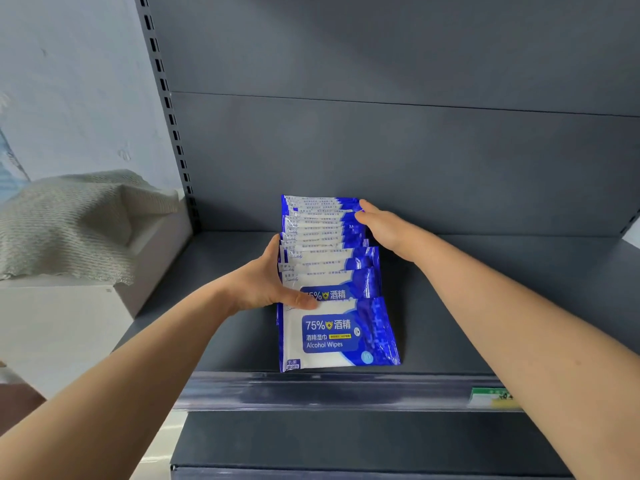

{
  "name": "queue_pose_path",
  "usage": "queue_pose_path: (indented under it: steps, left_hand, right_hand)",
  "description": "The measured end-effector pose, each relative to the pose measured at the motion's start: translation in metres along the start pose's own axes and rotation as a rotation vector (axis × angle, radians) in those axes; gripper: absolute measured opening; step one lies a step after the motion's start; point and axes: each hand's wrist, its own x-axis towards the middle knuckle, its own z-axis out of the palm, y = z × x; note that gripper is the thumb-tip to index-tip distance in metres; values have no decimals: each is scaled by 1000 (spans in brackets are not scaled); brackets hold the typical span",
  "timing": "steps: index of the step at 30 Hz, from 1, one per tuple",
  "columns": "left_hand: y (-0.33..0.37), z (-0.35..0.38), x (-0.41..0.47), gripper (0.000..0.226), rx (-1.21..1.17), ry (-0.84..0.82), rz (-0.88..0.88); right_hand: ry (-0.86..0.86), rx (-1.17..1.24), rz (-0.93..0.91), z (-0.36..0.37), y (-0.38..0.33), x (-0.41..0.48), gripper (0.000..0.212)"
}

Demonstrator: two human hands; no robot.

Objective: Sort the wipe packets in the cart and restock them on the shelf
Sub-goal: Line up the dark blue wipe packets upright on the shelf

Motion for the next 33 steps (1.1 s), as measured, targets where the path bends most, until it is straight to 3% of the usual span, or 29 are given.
queue_pose_path:
  steps: [4,8,10,12,22,29,33]
  left_hand:
    - [4,0,-9,74,53,51,32]
    - [17,-1,-15,47,329,364,193]
    - [27,6,-13,62,554,463,225]
    - [40,25,-13,61,677,490,273]
    - [116,198,-7,39,963,289,658]
    - [166,373,16,32,903,129,813]
    - [198,479,33,30,878,38,847]
  right_hand:
    - [68,-173,44,-1,0,-14,65]
    - [275,-472,-71,-4,2,-49,53]
    - [322,-567,-118,-8,3,-73,49]
    - [359,-652,-128,-15,5,-101,47]
    - [498,-833,34,-98,84,-260,44]
    - [576,-847,134,-206,188,-364,42]
    - [567,-897,240,-277,243,-422,31]
